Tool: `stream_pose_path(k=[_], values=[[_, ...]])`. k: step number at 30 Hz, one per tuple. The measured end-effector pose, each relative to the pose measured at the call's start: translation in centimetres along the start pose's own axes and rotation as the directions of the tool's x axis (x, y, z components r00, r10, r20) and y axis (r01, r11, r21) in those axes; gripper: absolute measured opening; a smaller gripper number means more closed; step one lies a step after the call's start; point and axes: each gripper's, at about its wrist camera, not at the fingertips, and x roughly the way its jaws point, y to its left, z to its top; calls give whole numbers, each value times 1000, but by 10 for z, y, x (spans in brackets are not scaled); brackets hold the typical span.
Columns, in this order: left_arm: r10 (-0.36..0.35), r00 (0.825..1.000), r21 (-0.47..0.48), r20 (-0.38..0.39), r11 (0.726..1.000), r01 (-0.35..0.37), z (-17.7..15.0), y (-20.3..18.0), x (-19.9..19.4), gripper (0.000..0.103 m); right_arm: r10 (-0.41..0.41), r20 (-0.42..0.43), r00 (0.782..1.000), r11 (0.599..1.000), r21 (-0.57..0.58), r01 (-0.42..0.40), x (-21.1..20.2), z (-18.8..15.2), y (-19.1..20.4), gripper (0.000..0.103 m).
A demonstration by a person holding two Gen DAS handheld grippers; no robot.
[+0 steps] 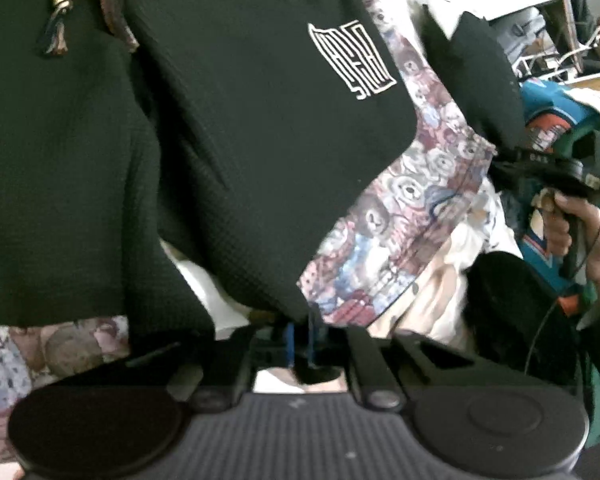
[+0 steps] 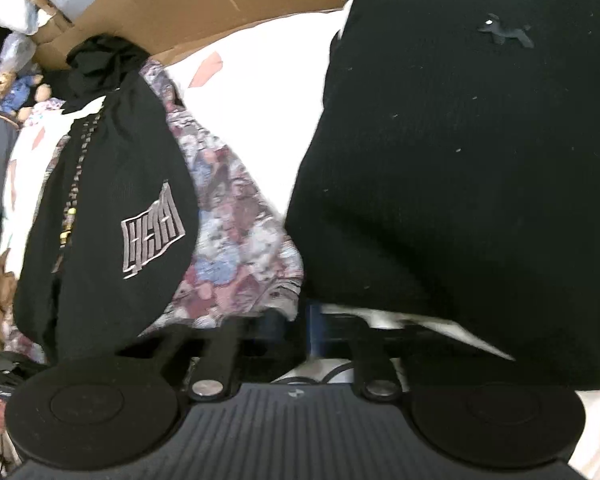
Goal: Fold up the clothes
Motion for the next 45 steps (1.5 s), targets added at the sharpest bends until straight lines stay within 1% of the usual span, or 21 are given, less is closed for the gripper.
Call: stream_pose_path(k=[7, 9, 11, 13, 15, 17, 18, 20, 22, 24, 25, 27, 29, 30, 32, 33, 34, 39, 41, 43, 45], values=[[-39, 999, -2, -12, 999, 39, -12, -5, -9, 3, 30, 30, 999, 1000, -2, -30, -23, -1, -9, 3], [-38, 999, 0, -24, 999, 38, -16, -3, -5, 3, 24, 18, 1000, 1000, -17, -24, -25, -3, -9, 3], [-35, 997, -23, -67, 999, 33, -17, 5, 8, 4, 2, -2, 1000, 1000, -20, -2, -20, -6, -14, 3], [-29, 995, -44, -94, 999, 25, -14, 10, 13, 8, -35, -32, 999, 999, -23, 34, -8, -11, -18, 4], [-23, 993, -29, -113, 999, 20, -10, 8, 13, 13, -43, -59, 997, 999, -33, 42, -2, -12, -16, 5], [2, 993, 15, -117, 1000, 0, -7, 1, 9, 29, -64, -94, 994, 996, -64, 58, -1, -11, -11, 9], [8, 993, 31, -119, 1000, -5, -7, -2, 7, 31, -73, -102, 992, 995, -81, 65, -2, -9, -8, 10], [20, 992, 75, -128, 997, -10, -8, -8, 2, 34, -99, -117, 988, 988, -128, 84, -9, -4, -4, 25], [21, 991, 88, -131, 996, -9, -8, -10, -4, 34, -129, -101, 987, 981, -156, 113, -22, 2, 0, 31], [7, 993, 98, -119, 995, 4, -11, -10, -12, 34, -132, -87, 987, 977, -180, 115, -33, 7, 3, 32], [-17, 996, 116, -93, 993, 28, -9, -14, -18, 34, -122, -75, 990, 976, -191, 105, -40, 11, 7, 33], [-30, 999, 157, -35, 987, 35, -5, -22, -31, 34, -113, -45, 993, 974, -204, 102, -53, 18, 12, 34], [-31, 999, 213, 36, 977, 22, 9, -31, -44, 34, -92, -19, 996, 974, -209, 87, -62, 27, 18, 35], [-28, 998, 227, 50, 974, 16, 13, -33, -47, 34, -84, -10, 996, 975, -207, 80, -66, 30, 17, 35], [-5, 994, 287, 110, 958, -27, 33, -38, -56, 35, -63, 19, 998, 978, -197, 65, -70, 37, 22, 35], [2, 992, 296, 127, 954, -40, 39, -39, -58, 35, -57, 27, 998, 978, -198, 61, -69, 39, 24, 35], [15, 987, 305, 162, 950, -65, 51, -38, -63, 36, -46, 40, 998, 977, -205, 54, -67, 42, 28, 35], [36, 964, 331, 263, 935, -126, 92, -33, -85, 36, -12, 62, 998, 975, -223, 26, -51, 48, 45, 35], [70, 939, 346, 336, 918, -192, 109, -33, -93, 35, -5, 65, 998, 972, -236, 20, -43, 52, 50, 35], [97, 919, 354, 382, 903, -243, 123, -37, -94, 35, 1, 68, 998, 970, -243, 16, -38, 55, 53, 35], [104, 909, 354, 403, 898, -260, 137, -41, -90, 35, 9, 82, 997, 969, -248, 11, -28, 62, 59, 35]])
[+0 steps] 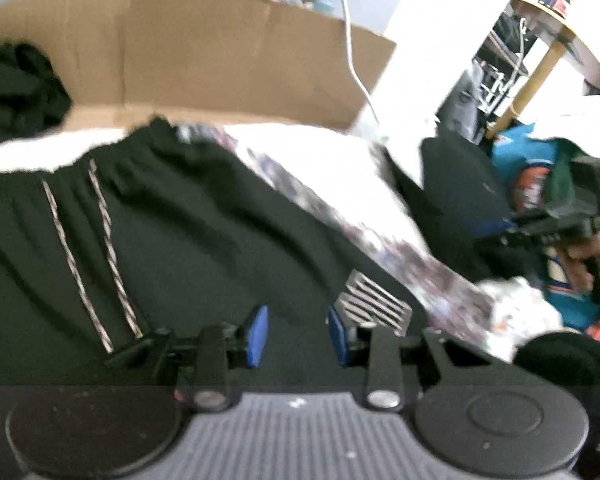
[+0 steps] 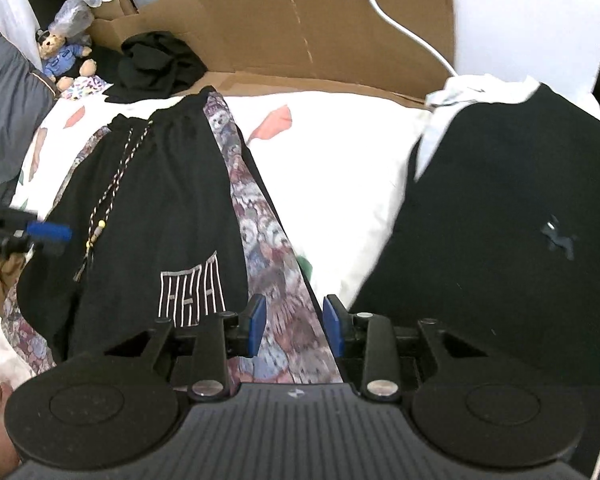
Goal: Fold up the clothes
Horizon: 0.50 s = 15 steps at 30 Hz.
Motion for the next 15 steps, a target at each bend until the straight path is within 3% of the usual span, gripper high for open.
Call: stream_pose_path(k=[5, 15], values=[[12, 1000, 30, 24, 999, -12, 25, 4, 15, 35, -6, 28, 1000, 1000, -30, 7, 20, 16, 8, 35], [28, 998, 15, 57, 999, -29, 39, 6, 58, 36, 33, 27, 999, 998, -55, -31, 72, 59, 22, 35]])
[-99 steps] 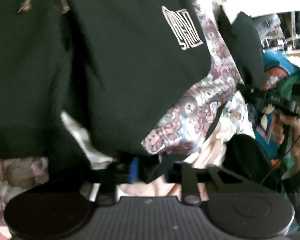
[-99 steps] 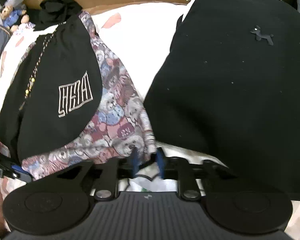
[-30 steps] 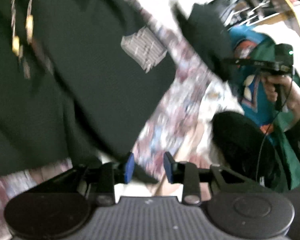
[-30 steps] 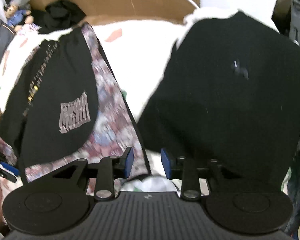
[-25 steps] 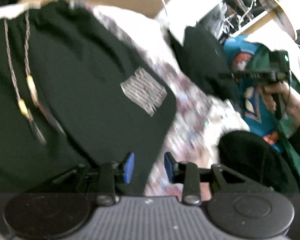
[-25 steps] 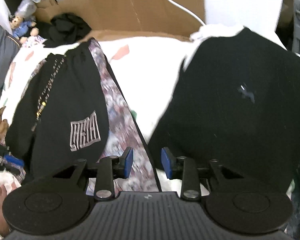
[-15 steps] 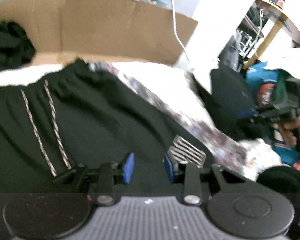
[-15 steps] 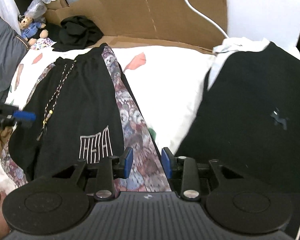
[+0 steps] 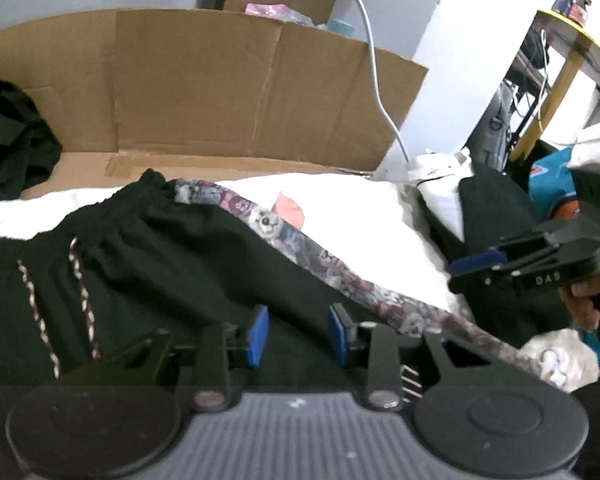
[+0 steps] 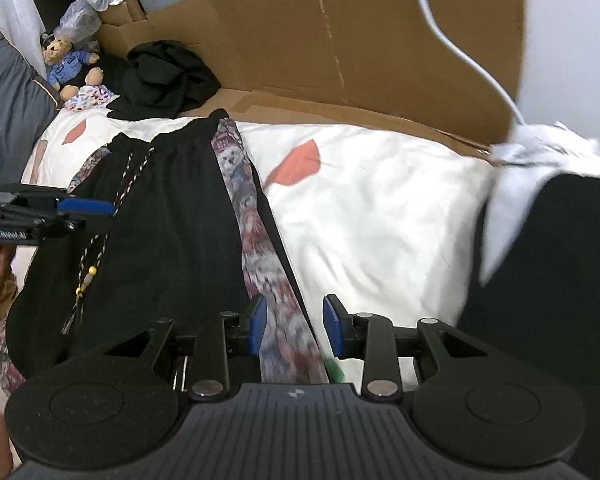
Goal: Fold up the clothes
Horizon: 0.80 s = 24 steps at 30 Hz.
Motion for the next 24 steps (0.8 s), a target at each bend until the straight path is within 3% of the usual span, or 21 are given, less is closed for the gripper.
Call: stream_pose_path(k=[6, 8, 12, 13, 14, 16, 19, 24], values=[[-7, 1000, -67, 28, 998, 8, 8, 6, 20, 36, 4, -21, 1000, 1000, -23, -4, 40, 14, 14, 35], [-17, 998, -130, 56, 991, 24, 2, 9, 26, 36, -6, -34, 999, 999, -33, 4, 52, 17, 17, 35], [2, 999, -144, 43, 990, 5, -13, 10, 32, 35, -25, -56, 998, 999, -22, 24, 73, 21, 17, 33], [-1, 999, -148, 40, 989, 7, -15, 11, 32, 35, -34, -61, 998, 999, -26, 32, 77, 21, 18, 30], [-4, 999, -152, 36, 988, 9, -16, 12, 32, 35, -45, -64, 997, 998, -35, 42, 81, 21, 19, 17], [1, 999, -152, 33, 988, 4, -17, 15, 31, 35, -65, -59, 996, 996, -65, 62, 82, 22, 21, 3], [29, 999, -125, 37, 992, -24, -19, 17, 27, 35, -88, -47, 995, 993, -89, 83, 80, 24, 21, 2], [98, 995, -116, -17, 988, -100, -30, 24, 28, 35, -132, -54, 990, 991, -12, 131, 73, 23, 3, 4]])
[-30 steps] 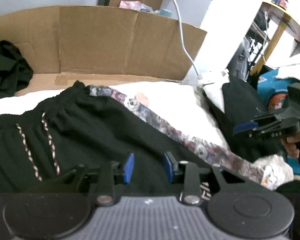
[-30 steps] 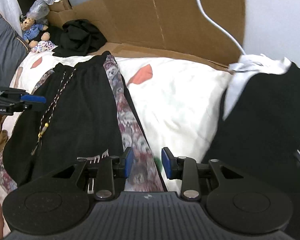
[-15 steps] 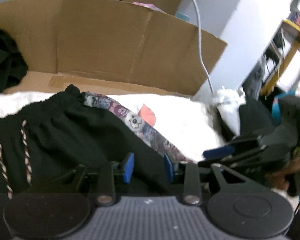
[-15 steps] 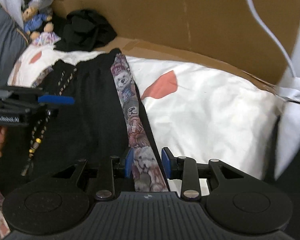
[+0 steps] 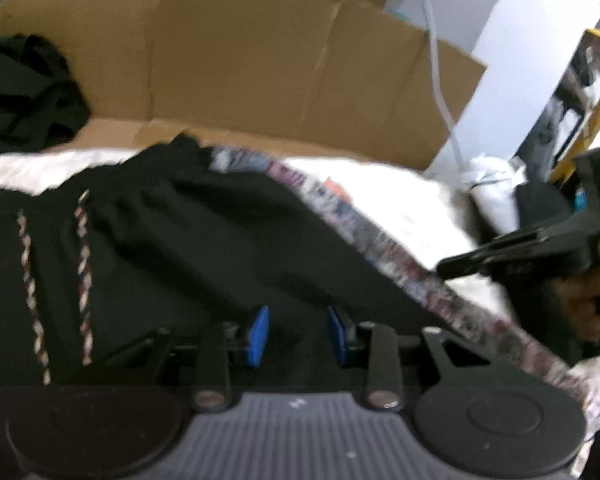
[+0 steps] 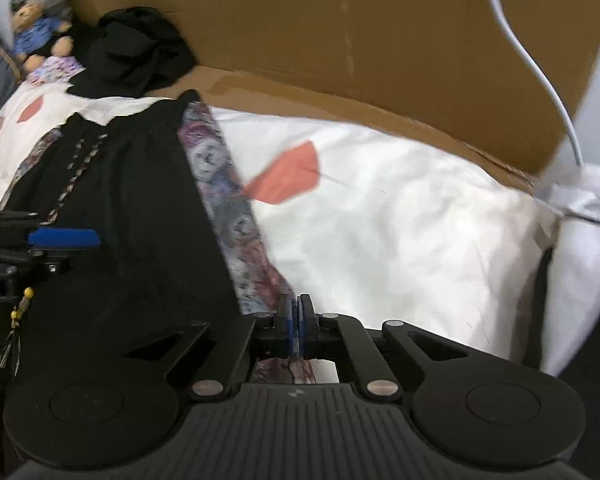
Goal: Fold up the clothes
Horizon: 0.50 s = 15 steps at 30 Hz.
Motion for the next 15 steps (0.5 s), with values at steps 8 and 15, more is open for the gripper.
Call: stream_pose_path(k=[8, 15], values=[[29, 999, -1, -16, 1000, -29, -8, 9, 2, 35, 15, 35, 999, 992, 124, -19, -14, -1, -25, 8], [16, 999, 67, -35, 998, -14, -19, 0, -1, 35, 91, 25, 996, 994, 59, -92, 4, 12, 1, 13]])
